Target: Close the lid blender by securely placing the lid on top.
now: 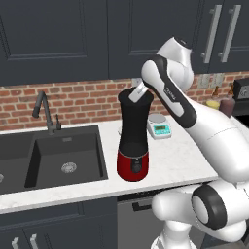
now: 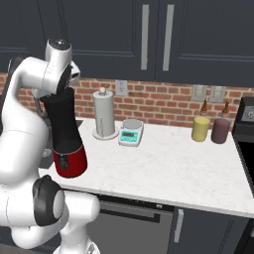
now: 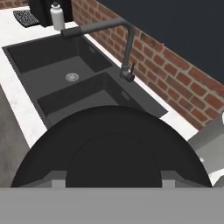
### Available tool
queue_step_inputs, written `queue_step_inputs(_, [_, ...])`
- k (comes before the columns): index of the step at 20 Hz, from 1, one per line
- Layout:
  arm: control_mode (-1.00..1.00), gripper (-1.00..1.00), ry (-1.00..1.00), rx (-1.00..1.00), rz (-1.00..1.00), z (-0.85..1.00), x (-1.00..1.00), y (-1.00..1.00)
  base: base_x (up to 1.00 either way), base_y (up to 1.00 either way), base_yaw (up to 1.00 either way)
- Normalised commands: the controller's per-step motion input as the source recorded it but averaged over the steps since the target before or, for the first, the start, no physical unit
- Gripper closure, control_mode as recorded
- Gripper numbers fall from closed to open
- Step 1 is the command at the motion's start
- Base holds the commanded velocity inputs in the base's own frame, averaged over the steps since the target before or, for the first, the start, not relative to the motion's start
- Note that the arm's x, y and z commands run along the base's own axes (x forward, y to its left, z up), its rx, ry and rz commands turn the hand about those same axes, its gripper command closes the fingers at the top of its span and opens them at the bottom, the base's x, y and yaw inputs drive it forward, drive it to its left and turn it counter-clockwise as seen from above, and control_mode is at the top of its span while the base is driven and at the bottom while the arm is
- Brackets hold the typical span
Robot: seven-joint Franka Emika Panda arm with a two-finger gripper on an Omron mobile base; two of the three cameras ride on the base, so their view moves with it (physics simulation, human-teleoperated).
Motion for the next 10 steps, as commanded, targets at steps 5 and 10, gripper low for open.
queue_step_inputs(5, [-1.0, 1.0, 0.0, 0.0, 0.0, -0.17, 0.01, 0.01, 0.0, 0.0, 0.0])
queue_step_inputs(10, [-1.0, -1.0, 0.0, -0.01, 0.0, -0.32, -0.14, 0.0, 0.0, 0.0, 0.0])
